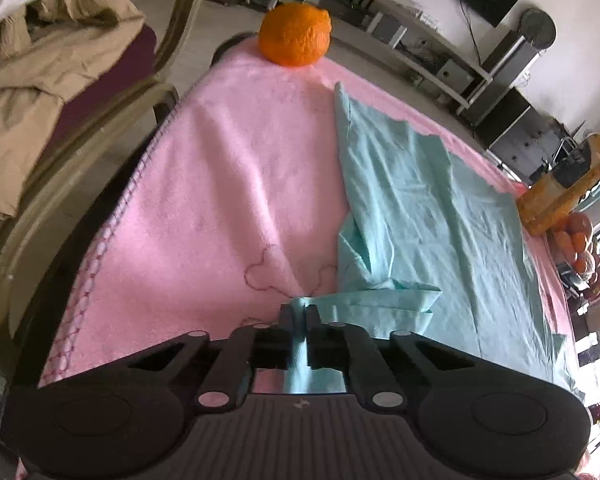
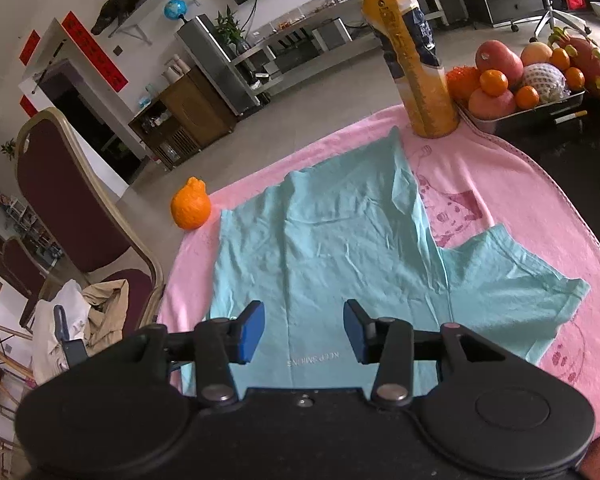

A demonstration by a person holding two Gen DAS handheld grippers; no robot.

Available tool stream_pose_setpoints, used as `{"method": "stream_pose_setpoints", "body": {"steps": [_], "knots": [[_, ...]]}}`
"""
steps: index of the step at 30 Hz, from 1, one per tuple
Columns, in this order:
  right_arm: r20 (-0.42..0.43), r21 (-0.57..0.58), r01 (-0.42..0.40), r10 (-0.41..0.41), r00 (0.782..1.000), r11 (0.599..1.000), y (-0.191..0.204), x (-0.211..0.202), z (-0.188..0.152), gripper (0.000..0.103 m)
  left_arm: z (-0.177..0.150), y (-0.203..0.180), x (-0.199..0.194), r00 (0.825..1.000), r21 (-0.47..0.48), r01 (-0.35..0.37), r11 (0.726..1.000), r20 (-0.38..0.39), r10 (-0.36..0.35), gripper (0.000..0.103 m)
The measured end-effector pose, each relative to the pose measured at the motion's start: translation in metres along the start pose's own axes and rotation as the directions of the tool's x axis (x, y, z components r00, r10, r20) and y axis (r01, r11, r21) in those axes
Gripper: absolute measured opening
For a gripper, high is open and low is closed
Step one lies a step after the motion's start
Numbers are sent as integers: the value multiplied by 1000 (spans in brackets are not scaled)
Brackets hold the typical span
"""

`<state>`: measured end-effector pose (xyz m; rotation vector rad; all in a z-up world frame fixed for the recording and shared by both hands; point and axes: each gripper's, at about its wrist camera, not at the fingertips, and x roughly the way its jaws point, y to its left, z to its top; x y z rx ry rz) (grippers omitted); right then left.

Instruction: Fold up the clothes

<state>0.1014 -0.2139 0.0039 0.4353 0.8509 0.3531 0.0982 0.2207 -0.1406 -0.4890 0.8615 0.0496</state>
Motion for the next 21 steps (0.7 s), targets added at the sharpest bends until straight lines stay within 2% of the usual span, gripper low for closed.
{"method": "stream_pose_setpoints", "body": {"steps": [3, 5, 8, 10, 14, 18, 21], "knots": [[-6, -1, -1, 1, 1000, 1000, -1, -1, -2, 44, -2, -4, -16, 999, 9, -13, 1000, 53, 13, 2], [-8, 2, -6, 6, 1000, 1000, -2, -3, -3, 44, -7, -7, -37, 991, 34, -59, 998, 123, 55, 2], [-7, 8, -17, 17, 1000, 1000, -3, -6, -5, 45, -19, -2, -70, 959, -17, -171, 985, 225, 170, 2], [-7, 13, -27, 27, 1000, 1000, -3, -8, -7, 46, -34, 10, -82, 929, -114, -255, 960, 245, 276, 2], [-49, 38, -48, 50, 998, 998, -6, 0, -15, 47, -55, 40, -68, 910, -250, -343, 905, 152, 387, 2], [-98, 65, -45, 51, 994, 997, -11, 10, -25, 47, -63, 47, -52, 898, -272, -386, 881, 108, 427, 5], [-108, 68, -19, 27, 994, 997, -20, 10, -30, 50, -60, 41, -52, 890, -222, -420, 880, 93, 447, 12]]}}
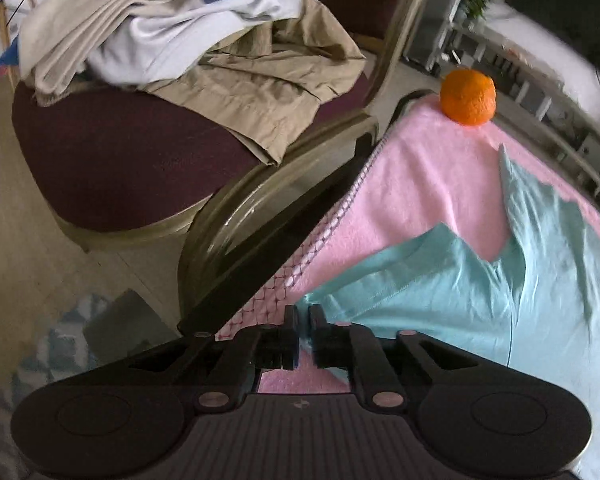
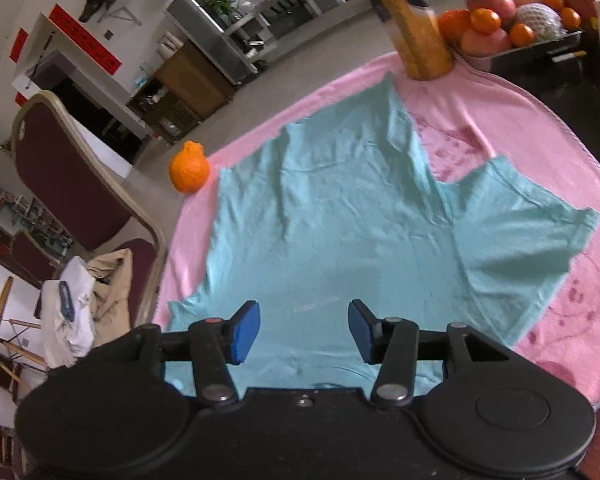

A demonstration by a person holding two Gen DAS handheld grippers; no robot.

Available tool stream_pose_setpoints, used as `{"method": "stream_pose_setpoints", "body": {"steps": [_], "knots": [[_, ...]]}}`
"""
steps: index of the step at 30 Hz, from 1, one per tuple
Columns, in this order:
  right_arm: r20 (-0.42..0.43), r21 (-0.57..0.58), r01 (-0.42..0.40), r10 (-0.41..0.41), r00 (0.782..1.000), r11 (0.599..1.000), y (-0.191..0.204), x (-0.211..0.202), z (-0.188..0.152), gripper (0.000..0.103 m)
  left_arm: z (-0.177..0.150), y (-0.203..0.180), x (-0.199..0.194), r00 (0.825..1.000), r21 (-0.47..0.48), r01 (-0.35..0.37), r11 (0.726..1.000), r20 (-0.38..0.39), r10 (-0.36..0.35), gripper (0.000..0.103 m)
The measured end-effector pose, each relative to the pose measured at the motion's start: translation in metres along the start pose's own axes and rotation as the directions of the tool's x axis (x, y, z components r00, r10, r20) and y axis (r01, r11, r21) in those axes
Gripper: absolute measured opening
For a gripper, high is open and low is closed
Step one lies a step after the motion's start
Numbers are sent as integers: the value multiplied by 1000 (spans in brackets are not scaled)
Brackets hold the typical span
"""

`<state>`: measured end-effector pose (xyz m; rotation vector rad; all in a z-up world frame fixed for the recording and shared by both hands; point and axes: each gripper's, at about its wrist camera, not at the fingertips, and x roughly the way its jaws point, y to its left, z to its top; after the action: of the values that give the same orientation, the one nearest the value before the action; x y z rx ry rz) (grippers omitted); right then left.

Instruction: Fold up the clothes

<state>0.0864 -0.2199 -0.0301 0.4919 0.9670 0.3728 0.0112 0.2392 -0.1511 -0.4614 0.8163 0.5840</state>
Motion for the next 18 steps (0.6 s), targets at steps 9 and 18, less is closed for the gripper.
{"method": "stream_pose_setpoints", "body": {"steps": [9, 18], "knots": [[-97, 116, 111, -100, 990, 987, -59, 19, -16, 51, -25, -32, -43, 991, 203, 96, 974, -114, -74, 13], [-109, -271, 254, -292, 950, 928, -41, 63, -47, 31, -90, -132, -50, 968, 591, 245, 768, -191, -162, 15]]}}
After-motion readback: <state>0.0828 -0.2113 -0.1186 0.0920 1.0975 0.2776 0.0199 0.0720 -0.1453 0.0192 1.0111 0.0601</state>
